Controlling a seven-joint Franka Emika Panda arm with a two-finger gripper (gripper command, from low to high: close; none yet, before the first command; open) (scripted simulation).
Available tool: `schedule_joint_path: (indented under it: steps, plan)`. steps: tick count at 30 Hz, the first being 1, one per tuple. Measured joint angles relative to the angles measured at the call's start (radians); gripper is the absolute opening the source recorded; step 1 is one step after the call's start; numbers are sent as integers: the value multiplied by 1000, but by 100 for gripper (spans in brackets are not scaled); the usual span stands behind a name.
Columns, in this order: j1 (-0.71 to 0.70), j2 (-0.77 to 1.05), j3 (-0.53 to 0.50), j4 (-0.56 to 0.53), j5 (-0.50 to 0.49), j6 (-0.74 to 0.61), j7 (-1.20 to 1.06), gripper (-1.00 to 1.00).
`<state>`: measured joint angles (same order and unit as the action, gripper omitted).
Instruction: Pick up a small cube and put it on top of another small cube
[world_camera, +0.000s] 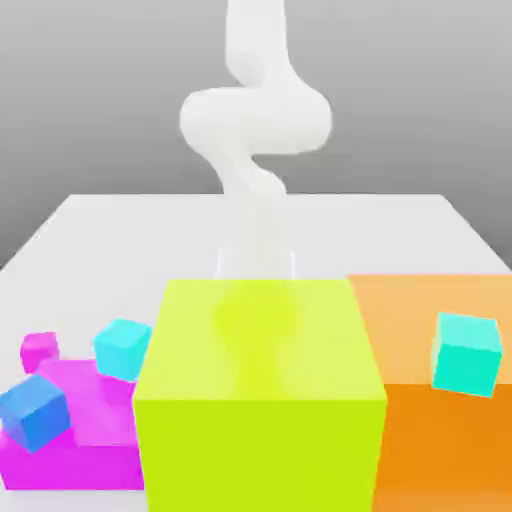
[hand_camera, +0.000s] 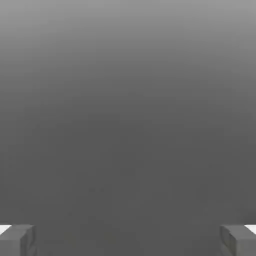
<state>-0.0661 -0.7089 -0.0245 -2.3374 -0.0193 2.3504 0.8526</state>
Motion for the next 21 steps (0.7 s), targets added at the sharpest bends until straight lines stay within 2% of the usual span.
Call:
schedule_joint_path:
  steps: [13,17,21]
  plan:
    - [-317,473,-196,-195,-45,263,233,0]
    - [-395,619,-276,-255,-6,345,267,0]
    - [-508,772,-317,-314,95,423,256,0]
